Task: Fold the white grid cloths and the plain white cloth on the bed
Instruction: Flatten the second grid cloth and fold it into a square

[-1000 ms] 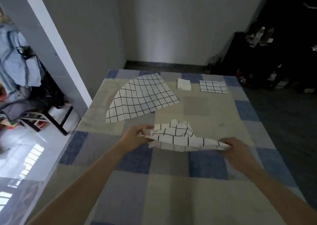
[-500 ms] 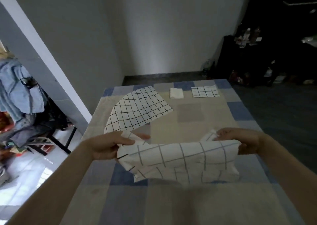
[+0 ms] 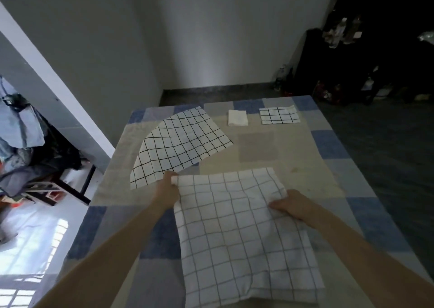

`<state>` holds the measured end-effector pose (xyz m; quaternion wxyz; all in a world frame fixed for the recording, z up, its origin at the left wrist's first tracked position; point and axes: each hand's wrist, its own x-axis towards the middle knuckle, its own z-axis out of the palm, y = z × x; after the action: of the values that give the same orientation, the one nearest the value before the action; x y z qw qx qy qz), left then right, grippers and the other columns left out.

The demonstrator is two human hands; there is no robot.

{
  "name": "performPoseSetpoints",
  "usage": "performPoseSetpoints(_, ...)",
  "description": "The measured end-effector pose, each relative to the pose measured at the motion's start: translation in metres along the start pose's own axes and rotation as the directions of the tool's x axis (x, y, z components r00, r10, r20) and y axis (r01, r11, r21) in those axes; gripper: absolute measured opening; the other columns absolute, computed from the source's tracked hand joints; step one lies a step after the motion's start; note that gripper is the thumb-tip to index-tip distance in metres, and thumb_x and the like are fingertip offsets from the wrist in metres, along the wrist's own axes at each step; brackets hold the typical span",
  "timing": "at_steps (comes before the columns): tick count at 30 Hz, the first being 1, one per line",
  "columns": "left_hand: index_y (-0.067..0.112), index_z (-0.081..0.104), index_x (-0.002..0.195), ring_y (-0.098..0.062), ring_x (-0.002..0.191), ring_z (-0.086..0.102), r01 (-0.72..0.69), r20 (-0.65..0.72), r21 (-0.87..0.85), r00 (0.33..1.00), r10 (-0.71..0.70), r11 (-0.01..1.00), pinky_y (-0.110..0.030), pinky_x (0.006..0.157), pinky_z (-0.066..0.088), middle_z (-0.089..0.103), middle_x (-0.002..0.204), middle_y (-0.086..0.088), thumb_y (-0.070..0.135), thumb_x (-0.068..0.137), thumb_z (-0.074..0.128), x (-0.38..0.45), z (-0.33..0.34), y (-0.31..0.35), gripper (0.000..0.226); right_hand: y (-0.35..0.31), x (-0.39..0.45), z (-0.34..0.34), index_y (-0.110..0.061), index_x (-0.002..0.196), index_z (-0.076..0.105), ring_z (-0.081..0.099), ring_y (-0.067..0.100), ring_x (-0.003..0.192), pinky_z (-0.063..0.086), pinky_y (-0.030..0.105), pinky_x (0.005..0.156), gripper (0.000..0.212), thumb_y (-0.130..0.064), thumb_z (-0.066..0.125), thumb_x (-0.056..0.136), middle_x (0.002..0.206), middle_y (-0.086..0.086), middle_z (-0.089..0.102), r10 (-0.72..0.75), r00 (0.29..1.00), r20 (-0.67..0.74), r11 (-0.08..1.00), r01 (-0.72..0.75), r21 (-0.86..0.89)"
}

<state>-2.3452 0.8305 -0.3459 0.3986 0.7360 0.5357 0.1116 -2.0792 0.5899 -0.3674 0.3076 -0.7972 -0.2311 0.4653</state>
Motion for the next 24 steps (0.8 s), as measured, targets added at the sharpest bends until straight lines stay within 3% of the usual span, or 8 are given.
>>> performPoseSetpoints(2, 0.013, 0.039, 0.127, -0.028, 0.088, 0.055, -0.077, -0.145, -0.087, 0.987, 0.064, 0.993, -0.035, 0.068, 0.045, 0.047, 0.113, -0.014, -0.004, 0.092, 0.043, 0.003, 0.012, 0.017, 0.039, 0.003, 0.014, 0.005, -0.005, 0.088, 0.067, 0.066, 0.027, 0.084, 0.054, 0.035, 0.075, 0.022, -0.025, 0.075, 0.082, 0.098, 0.014, 0.069, -0.012, 0.976, -0.216, 0.999, 0.022, 0.044)
performPoseSetpoints(5, 0.017, 0.031, 0.136, -0.027, 0.127, 0.035, -0.359, -0.226, 0.098, 0.9, 0.372, 0.928, -0.035, 0.102, 0.036, 0.022, 0.143, -0.012, 0.0, 0.091, 0.052, -0.012, 0.044, 0.032, 0.052, 0.006, 0.029, 0.009, -0.014, 0.069, 0.059, 0.06, 0.026, 0.078, 0.043, 0.03, 0.067, 0.021, -0.021, 0.068, 0.086, 0.077, 0.009, 0.061, -0.011, 0.939, -0.344, 1.0, 0.007, -0.012)
performPoseSetpoints(7, 0.022, 0.03, 0.14, -0.018, 0.141, 0.014, -0.521, -0.029, 0.277, 0.835, 0.549, 0.807, -0.036, 0.113, 0.022, 0.007, 0.156, -0.004, 0.005, 0.092, 0.05, -0.037, 0.072, 0.033, 0.054, 0.009, 0.039, 0.012, -0.006, 0.085, 0.066, 0.062, 0.028, 0.083, 0.043, 0.029, 0.069, 0.016, -0.022, 0.068, 0.086, 0.085, 0.014, 0.065, 0.012, 0.939, -0.343, 1.0, -0.011, 0.004)
performPoseSetpoints(10, 0.025, 0.025, 0.147, -0.015, 0.147, -0.01, -0.711, 0.345, 0.401, 0.701, 0.624, 0.577, -0.044, 0.121, 0.004, -0.007, 0.161, 0.003, 0.003, 0.09, 0.047, -0.073, 0.111, 0.007, 0.064, 0.012, 0.054, 0.014, -0.005, 0.088, 0.067, 0.063, 0.029, 0.085, 0.05, 0.035, 0.076, 0.016, -0.02, 0.07, 0.084, 0.096, 0.019, 0.069, 0.109, 0.924, -0.366, 0.99, -0.068, 0.123)
performPoseSetpoints(14, 0.021, 0.036, 0.143, -0.024, 0.149, 0.006, -0.806, 0.493, 0.453, 0.583, 0.646, 0.381, -0.049, 0.119, 0.015, 0.005, 0.163, -0.002, 0.019, 0.088, 0.047, -0.115, 0.136, -0.032, 0.057, 0.021, 0.047, 0.011, -0.003, 0.112, 0.064, 0.063, 0.029, 0.099, 0.05, 0.044, 0.095, 0.034, -0.025, 0.069, 0.086, 0.112, 0.01, 0.065, 0.2, 0.932, -0.303, 0.911, -0.063, 0.408)
performPoseSetpoints(17, 0.027, 0.039, 0.141, -0.011, 0.147, 0.009, -0.636, 0.279, 0.39, 0.771, 0.573, 0.665, -0.034, 0.118, 0.013, 0.011, 0.161, 0.007, 0.028, 0.091, 0.042, -0.147, 0.132, -0.054, 0.05, 0.043, 0.029, 0.012, -0.008, 0.109, 0.064, 0.064, 0.024, 0.101, 0.048, 0.043, 0.097, 0.043, -0.044, 0.067, 0.085, 0.116, 0.005, 0.065, 0.221, 0.957, -0.187, 0.877, -0.111, 0.468)
performPoseSetpoints(20, 0.027, 0.033, 0.141, -0.012, 0.14, 0.015, -0.122, 0.033, 0.2, 0.993, 0.118, 0.972, -0.035, 0.116, 0.017, 0.02, 0.155, 0.003, 0.025, 0.094, 0.054, -0.155, 0.116, -0.074, 0.051, 0.068, 0.0, 0.013, -0.012, 0.114, 0.063, 0.062, 0.022, 0.104, 0.045, 0.039, 0.098, 0.047, -0.048, 0.067, 0.083, 0.117, 0.003, 0.065, 0.23, 0.963, -0.137, 0.872, -0.141, 0.469)
performPoseSetpoints(24, 0.026, 0.04, 0.128, -0.017, 0.099, 0.059, 0.232, 0.069, -0.04, 0.971, -0.229, 0.972, -0.042, 0.09, 0.048, 0.061, 0.11, 0.005, 0.028, 0.096, 0.053, -0.159, 0.092, -0.086, 0.035, 0.087, -0.048, 0.019, -0.013, 0.111, 0.067, 0.07, 0.025, 0.092, 0.054, 0.038, 0.079, 0.037, -0.04, 0.067, 0.085, 0.1, 0.006, 0.074, 0.233, 0.972, -0.026, 0.871, -0.197, 0.45)
